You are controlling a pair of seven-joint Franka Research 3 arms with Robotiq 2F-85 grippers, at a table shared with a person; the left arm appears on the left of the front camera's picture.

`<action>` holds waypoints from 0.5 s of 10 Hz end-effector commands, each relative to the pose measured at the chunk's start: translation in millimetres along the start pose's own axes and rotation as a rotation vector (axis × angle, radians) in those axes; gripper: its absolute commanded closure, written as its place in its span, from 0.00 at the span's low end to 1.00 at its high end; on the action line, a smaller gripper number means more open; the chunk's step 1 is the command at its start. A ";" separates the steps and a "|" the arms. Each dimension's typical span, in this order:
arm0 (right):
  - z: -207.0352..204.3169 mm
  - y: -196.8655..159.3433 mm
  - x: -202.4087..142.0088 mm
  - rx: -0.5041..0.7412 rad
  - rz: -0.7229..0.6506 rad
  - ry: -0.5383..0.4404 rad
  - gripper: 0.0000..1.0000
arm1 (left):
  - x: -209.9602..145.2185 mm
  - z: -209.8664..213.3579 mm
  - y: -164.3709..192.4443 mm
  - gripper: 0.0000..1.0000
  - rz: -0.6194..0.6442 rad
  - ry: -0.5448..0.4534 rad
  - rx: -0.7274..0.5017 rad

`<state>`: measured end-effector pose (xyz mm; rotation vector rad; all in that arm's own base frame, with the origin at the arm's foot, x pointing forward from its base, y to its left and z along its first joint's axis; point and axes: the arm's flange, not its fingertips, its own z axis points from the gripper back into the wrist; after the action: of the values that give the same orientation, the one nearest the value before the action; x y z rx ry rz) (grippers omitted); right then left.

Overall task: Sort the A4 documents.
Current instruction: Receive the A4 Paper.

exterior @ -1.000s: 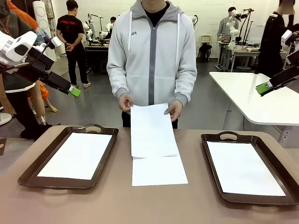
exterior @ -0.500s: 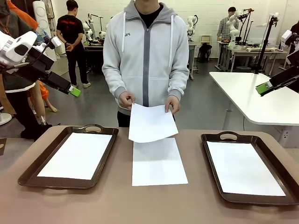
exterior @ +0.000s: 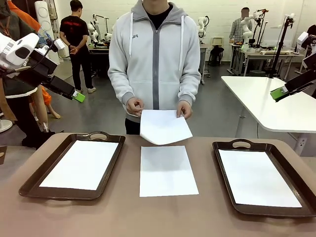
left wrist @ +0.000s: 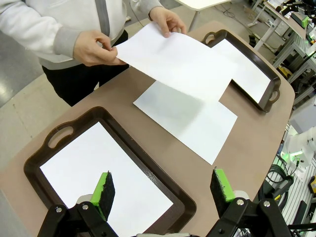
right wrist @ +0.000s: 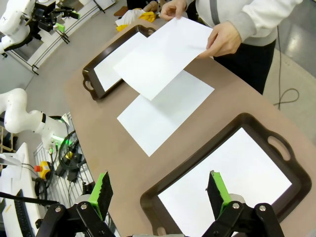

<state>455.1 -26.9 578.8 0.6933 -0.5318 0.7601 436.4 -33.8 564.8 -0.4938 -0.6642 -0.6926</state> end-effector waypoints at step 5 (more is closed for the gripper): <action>0.1 0.8 -0.2 0.000 0.001 -0.001 0.00 | 0.1 0.0 -0.4 0.00 -0.001 -0.001 -0.001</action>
<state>455.1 -26.9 578.8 0.6933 -0.5318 0.7601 436.4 -33.8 564.8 -0.4938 -0.6642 -0.6926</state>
